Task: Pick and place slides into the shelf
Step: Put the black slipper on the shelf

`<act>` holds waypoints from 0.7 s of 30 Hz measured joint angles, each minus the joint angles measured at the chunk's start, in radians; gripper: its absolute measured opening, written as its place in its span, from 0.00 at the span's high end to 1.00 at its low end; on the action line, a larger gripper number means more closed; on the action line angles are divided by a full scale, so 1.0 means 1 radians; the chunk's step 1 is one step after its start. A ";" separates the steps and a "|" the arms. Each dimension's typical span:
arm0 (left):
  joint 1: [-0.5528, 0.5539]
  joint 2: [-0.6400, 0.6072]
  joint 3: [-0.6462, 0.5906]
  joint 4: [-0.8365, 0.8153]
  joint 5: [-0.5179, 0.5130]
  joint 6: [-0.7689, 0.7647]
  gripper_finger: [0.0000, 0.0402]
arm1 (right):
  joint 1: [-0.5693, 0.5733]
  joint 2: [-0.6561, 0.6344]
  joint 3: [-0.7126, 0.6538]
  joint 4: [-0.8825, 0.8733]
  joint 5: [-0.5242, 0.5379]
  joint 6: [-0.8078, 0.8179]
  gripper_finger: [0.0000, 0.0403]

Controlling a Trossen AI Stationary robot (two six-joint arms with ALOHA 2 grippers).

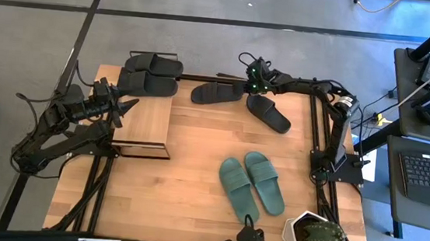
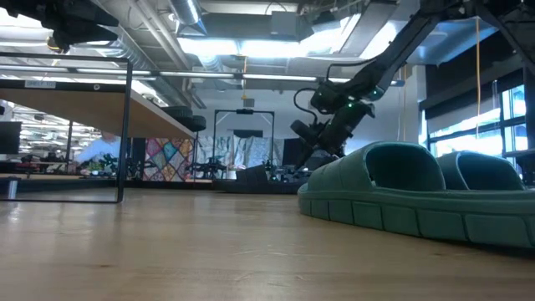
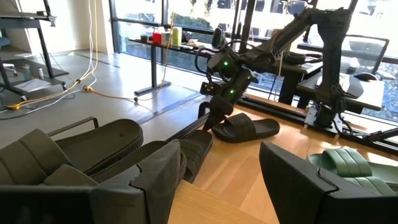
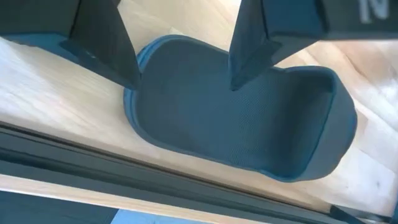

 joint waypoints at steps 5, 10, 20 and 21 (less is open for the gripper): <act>0.000 0.000 0.000 0.000 0.000 0.000 0.47 | 0.000 0.000 0.000 0.000 0.000 -0.002 0.40; 0.000 0.000 0.000 0.000 0.000 0.000 0.47 | -0.002 0.000 0.000 -0.020 0.020 -0.026 0.40; 0.000 0.000 0.000 0.000 0.000 0.000 0.47 | 0.003 0.001 0.000 -0.041 0.063 -0.041 0.40; 0.000 0.000 0.000 0.000 0.000 0.000 0.47 | 0.004 0.001 0.000 -0.041 0.062 -0.033 0.40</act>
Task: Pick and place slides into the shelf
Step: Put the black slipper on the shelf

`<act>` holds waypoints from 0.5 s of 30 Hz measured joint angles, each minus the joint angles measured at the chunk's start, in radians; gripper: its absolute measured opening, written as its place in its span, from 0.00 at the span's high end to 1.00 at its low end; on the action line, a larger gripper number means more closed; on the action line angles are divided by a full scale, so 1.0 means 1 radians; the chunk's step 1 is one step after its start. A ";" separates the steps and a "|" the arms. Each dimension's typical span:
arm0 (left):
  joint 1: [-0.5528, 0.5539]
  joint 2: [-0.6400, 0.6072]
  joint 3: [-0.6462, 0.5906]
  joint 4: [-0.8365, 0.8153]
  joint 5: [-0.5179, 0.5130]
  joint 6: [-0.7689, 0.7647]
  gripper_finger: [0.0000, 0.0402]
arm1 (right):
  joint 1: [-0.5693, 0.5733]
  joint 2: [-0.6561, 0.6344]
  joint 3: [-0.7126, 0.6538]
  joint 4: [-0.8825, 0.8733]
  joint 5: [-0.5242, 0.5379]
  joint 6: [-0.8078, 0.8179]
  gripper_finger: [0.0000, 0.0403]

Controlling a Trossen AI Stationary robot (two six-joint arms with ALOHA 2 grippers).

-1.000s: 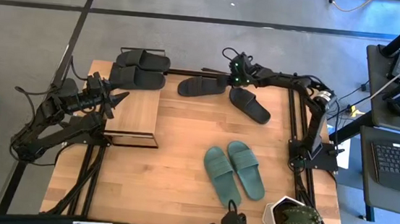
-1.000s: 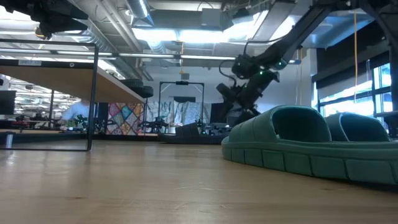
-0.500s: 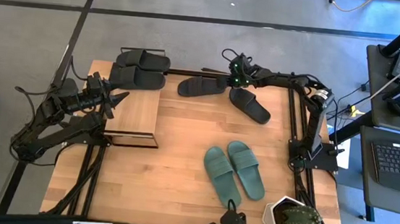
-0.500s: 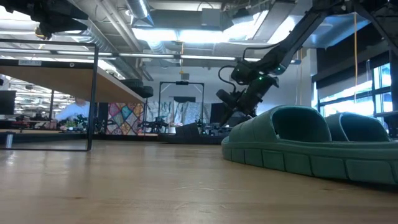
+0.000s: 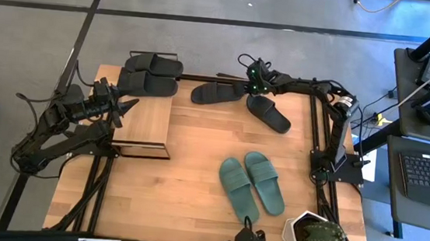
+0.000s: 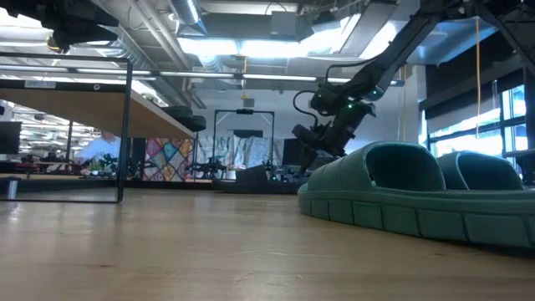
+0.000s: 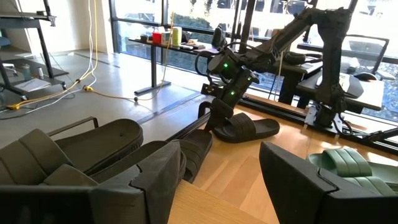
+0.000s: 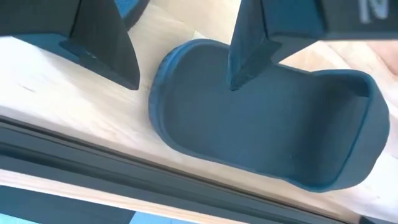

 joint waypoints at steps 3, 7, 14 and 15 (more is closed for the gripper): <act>0.000 0.000 0.000 0.000 0.000 0.000 0.47 | 0.002 0.004 0.000 0.006 -0.001 0.016 0.40; 0.000 0.000 0.000 0.000 0.000 0.000 0.47 | 0.003 0.035 0.000 0.032 -0.026 0.034 0.40; 0.000 0.000 0.000 0.000 0.000 0.000 0.47 | 0.006 0.079 0.002 0.081 -0.079 0.033 0.42; 0.000 0.000 0.000 0.000 0.000 0.000 0.47 | 0.006 0.079 0.002 0.082 -0.081 0.033 0.44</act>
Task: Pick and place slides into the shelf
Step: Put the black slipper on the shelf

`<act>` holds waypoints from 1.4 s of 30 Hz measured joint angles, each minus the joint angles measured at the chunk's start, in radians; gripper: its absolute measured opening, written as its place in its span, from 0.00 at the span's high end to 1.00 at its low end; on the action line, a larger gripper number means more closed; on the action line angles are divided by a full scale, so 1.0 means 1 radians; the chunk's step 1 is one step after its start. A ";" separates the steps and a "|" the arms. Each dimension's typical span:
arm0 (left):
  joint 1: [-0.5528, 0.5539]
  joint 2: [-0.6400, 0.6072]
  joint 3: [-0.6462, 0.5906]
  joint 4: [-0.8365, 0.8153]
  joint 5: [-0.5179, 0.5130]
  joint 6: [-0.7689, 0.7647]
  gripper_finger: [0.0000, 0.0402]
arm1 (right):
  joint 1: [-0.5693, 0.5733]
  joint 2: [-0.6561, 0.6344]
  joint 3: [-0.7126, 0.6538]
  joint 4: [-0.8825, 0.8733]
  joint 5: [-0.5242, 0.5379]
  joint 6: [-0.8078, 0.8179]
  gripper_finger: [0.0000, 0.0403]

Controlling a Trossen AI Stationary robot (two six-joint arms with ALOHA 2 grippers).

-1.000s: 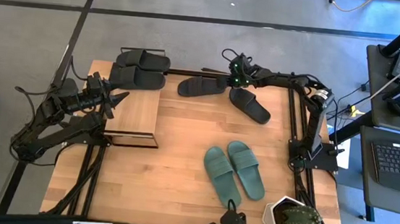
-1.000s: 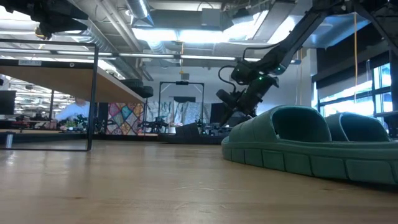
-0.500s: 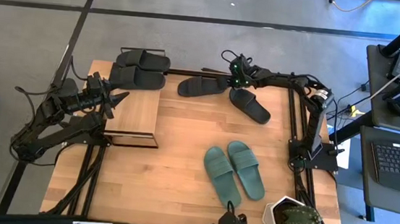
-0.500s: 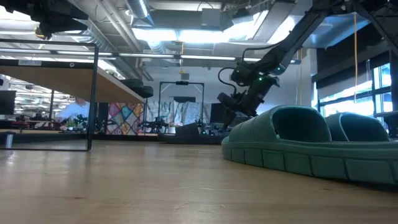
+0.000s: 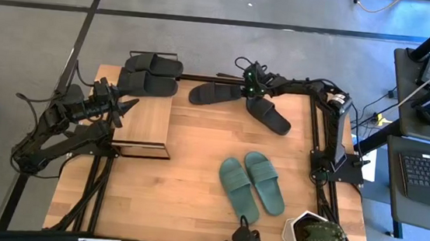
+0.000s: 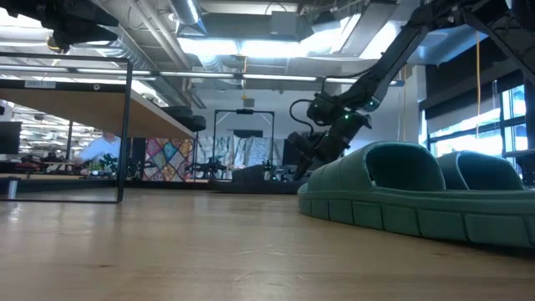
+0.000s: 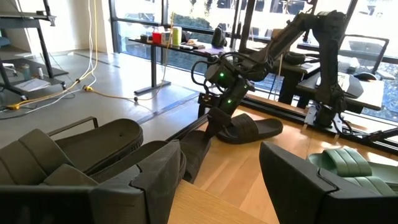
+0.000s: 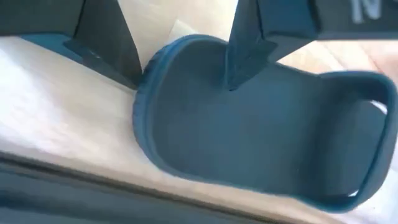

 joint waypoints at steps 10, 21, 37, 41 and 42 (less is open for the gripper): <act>0.000 0.000 0.000 0.000 0.000 0.000 0.47 | -0.001 0.000 -0.001 0.031 -0.003 -0.060 0.71; 0.000 0.000 0.000 0.000 0.000 0.000 0.47 | -0.002 -0.006 0.013 0.104 -0.101 -0.140 0.88; 0.000 0.000 0.000 0.000 0.000 0.000 0.47 | 0.002 -0.162 0.419 -0.593 -0.215 -0.165 0.88; 0.000 0.000 0.000 0.000 0.000 0.000 0.47 | 0.038 -0.162 0.574 -0.849 -0.154 -0.179 0.88; 0.000 0.000 0.000 0.000 0.000 0.000 0.47 | 0.049 -0.162 0.605 -0.893 -0.153 -0.167 0.88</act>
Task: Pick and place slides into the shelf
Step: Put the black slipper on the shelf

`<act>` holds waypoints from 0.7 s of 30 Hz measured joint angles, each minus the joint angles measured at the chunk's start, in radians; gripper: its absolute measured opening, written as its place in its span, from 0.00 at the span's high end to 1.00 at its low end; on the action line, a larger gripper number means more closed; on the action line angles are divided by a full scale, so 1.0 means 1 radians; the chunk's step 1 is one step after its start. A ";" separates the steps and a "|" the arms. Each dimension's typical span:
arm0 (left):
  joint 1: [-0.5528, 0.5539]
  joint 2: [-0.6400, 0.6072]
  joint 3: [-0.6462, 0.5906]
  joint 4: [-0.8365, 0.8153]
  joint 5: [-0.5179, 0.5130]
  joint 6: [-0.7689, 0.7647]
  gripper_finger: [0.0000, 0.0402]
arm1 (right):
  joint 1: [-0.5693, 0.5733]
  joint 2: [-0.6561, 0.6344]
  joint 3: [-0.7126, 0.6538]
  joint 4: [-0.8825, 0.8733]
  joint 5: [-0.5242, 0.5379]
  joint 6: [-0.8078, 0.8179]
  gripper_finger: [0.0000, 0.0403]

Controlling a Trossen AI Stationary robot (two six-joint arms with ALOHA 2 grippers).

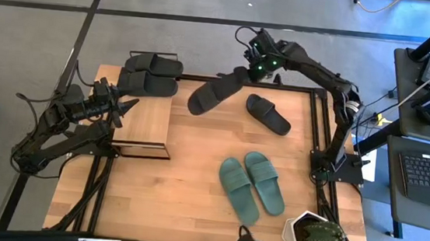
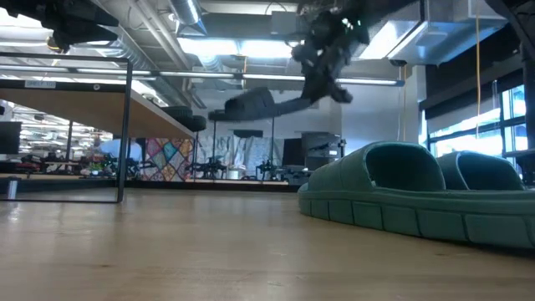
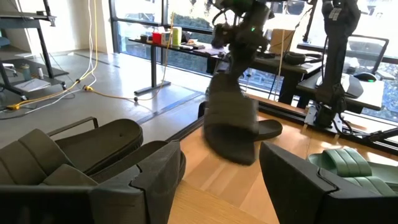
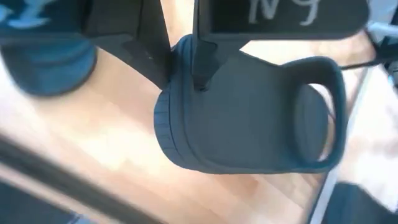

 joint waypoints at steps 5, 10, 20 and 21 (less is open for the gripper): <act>0.000 0.000 0.000 0.000 0.000 0.000 0.47 | 0.093 0.000 0.097 -0.079 -0.006 0.103 0.89; 0.000 0.000 0.000 0.000 0.000 0.000 0.47 | 0.196 0.001 0.119 0.003 -0.020 0.261 0.89; 0.000 0.000 0.000 0.001 0.000 0.000 0.47 | 0.348 0.072 0.119 0.462 0.069 0.564 0.89; 0.000 0.000 0.000 0.000 0.000 0.000 0.47 | 0.359 0.082 0.119 0.483 0.096 0.579 0.89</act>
